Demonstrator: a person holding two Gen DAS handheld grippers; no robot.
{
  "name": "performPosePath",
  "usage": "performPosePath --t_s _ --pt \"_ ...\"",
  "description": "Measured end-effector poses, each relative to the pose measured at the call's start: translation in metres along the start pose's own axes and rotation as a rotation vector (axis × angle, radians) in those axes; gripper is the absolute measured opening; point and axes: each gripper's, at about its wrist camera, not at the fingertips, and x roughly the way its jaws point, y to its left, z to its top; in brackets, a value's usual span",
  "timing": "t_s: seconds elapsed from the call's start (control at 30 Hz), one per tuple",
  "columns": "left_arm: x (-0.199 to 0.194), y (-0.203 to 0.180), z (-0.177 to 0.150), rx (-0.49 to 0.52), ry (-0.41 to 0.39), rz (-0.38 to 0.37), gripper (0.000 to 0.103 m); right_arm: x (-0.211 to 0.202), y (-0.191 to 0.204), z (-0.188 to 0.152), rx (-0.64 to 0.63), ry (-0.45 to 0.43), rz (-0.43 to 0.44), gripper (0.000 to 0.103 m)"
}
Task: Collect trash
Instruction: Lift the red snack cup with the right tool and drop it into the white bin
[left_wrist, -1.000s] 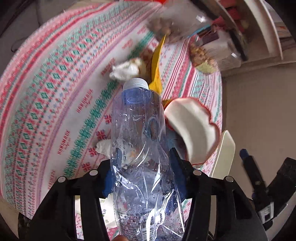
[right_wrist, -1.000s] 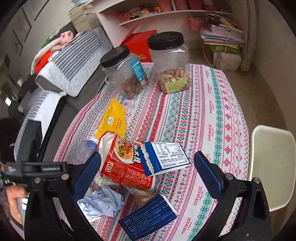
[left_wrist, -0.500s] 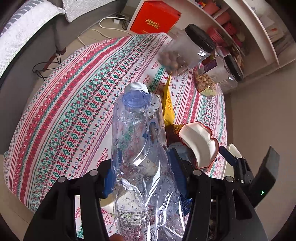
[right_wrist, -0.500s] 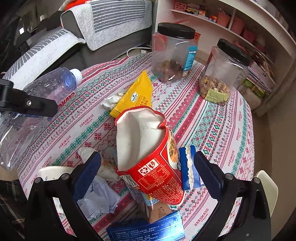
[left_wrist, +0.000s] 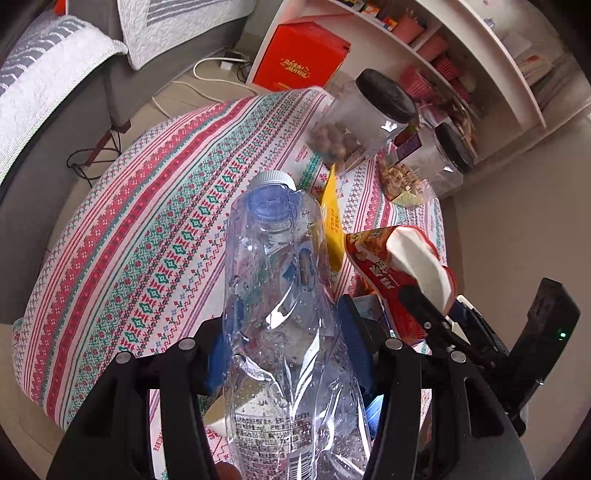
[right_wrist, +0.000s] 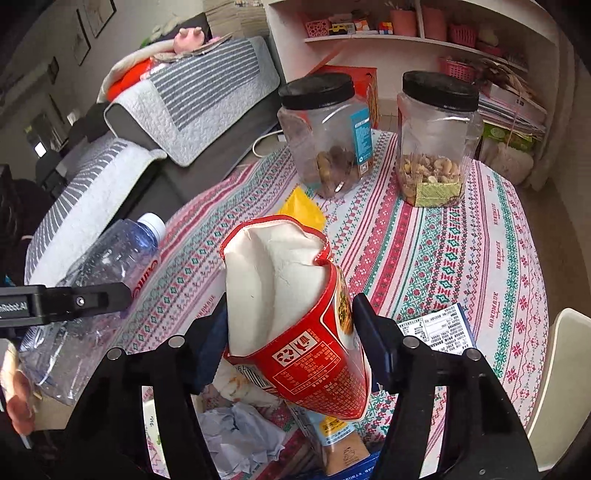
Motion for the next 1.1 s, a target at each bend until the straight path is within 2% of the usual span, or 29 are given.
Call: performPosePath --t_s 0.23,0.53,0.73,0.83,1.1 --pt "-0.005 -0.006 0.001 0.011 -0.035 -0.005 0.053 -0.031 -0.007 0.005 0.045 -0.088 0.040 0.062" --pt "-0.005 -0.023 -0.005 0.041 -0.053 -0.018 0.053 -0.059 -0.032 0.003 0.084 -0.144 -0.021 0.062" --pt "-0.001 -0.043 -0.012 0.080 -0.053 -0.030 0.053 -0.079 -0.066 -0.004 0.143 -0.169 -0.112 0.062" --pt "0.002 -0.055 -0.017 0.104 -0.051 -0.036 0.053 -0.094 -0.090 -0.009 0.193 -0.182 -0.185 0.062" --pt "0.018 -0.098 -0.037 0.185 -0.032 -0.061 0.053 -0.129 -0.177 -0.036 0.413 -0.156 -0.379 0.063"
